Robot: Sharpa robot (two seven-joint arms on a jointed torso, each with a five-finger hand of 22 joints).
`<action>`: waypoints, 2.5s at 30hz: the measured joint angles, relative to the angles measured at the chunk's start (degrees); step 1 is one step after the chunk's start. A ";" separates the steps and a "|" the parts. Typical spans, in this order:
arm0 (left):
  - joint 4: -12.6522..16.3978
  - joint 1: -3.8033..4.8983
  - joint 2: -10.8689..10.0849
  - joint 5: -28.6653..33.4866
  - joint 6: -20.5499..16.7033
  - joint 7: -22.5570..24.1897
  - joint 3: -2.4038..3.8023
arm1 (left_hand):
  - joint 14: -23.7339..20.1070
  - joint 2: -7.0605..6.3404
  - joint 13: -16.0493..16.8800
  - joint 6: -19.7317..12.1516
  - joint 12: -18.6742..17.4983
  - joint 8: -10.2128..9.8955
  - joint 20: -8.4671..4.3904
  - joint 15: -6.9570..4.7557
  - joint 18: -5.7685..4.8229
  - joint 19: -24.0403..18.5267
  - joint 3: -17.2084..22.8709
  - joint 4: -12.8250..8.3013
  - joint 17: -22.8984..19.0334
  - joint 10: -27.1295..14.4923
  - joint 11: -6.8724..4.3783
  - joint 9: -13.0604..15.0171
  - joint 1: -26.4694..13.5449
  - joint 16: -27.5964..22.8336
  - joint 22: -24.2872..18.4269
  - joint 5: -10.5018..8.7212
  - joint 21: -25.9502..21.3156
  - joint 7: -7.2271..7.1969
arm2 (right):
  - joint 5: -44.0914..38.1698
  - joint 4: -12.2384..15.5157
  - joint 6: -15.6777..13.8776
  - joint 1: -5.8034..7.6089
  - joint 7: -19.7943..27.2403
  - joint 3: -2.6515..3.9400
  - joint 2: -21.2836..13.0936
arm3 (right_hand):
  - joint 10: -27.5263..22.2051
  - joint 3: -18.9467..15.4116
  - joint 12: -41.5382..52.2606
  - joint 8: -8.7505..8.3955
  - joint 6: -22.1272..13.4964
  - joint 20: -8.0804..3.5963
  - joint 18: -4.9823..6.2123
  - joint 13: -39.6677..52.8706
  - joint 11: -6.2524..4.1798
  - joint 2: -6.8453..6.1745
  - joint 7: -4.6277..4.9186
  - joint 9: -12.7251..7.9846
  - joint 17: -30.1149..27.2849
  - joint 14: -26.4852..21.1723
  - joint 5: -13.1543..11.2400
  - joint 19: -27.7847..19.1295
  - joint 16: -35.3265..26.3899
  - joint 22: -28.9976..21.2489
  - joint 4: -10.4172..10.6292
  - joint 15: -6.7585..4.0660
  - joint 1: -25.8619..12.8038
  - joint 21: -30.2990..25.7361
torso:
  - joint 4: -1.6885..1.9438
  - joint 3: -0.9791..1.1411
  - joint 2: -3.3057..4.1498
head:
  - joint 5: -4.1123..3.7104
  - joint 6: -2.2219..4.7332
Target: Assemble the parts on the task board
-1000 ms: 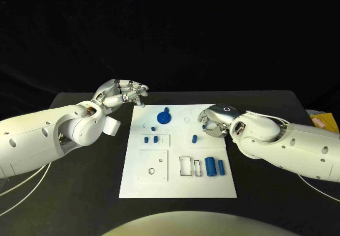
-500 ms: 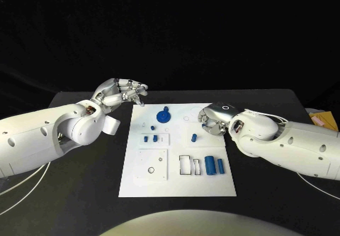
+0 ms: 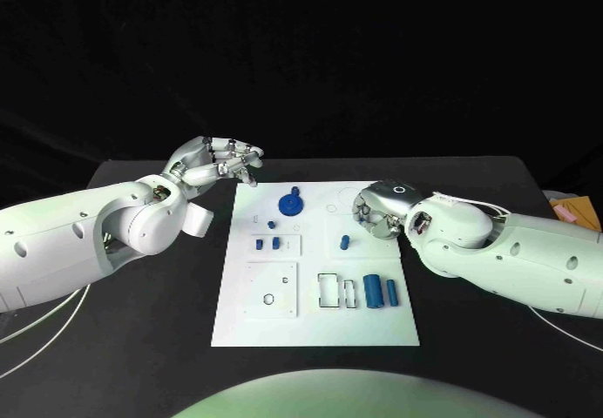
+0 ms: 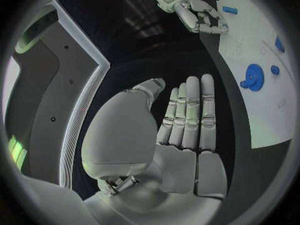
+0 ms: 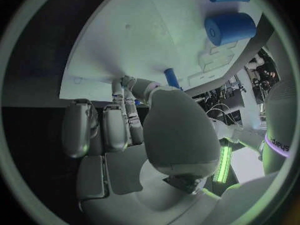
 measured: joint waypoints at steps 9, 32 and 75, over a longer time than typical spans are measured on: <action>0.10 0.00 -0.08 0.01 0.04 -0.12 0.00 | 0.00 0.00 -0.06 -0.41 -0.24 -0.24 0.00 0.00 0.00 0.00 0.00 0.00 0.00 -0.22 0.22 -0.07 0.00 -0.23 -0.05 0.00 0.00 0.41 | -0.98 0.11 0.57 0.02 -0.42 0.02 0.12 | -0.14 0.54 -0.72 0.01 -0.21 0.00 0.01 0.33 -0.09 0.20 0.01 0.93 -2.13 -0.28 0.54 0.00 -1.55 -0.01 -0.08 0.03 -0.22 0.23 | 0.00 -0.03 -0.01 | 0.00 -0.10; 0.40 0.00 -0.26 0.01 0.45 -0.61 0.00 | 0.00 0.00 -0.05 -0.82 -0.49 -0.67 0.00 0.00 0.00 0.00 0.00 0.00 0.05 -0.62 0.62 -0.19 0.00 -0.45 -0.10 0.00 -0.22 0.82 | -2.63 -0.27 1.05 -0.12 -2.25 0.07 0.98 | -2.43 -0.60 -3.99 -2.40 -2.51 1.15 0.02 3.47 -0.13 -1.82 1.31 1.26 -2.79 -1.66 0.79 0.08 -2.30 -0.03 1.05 1.24 -3.97 0.62 | 0.02 -0.07 0.00 | 0.11 -0.45; 0.48 0.00 -0.28 0.11 0.52 -0.80 0.00 | 0.00 0.23 -0.04 -0.82 -0.49 -0.67 0.00 0.00 0.00 -0.01 0.32 -0.32 0.09 -0.83 0.83 -0.18 0.23 -0.45 -0.08 0.00 -0.22 0.81 | -4.57 2.47 -3.79 -0.48 -4.39 -0.27 -0.80 | 1.41 1.71 -3.24 -1.67 0.40 0.20 -1.75 4.89 -0.78 -1.40 -0.20 2.85 1.03 0.11 2.55 0.18 -0.32 -0.01 -1.25 -0.09 -3.42 8.21 | 0.01 -0.05 -0.08 | -0.07 0.12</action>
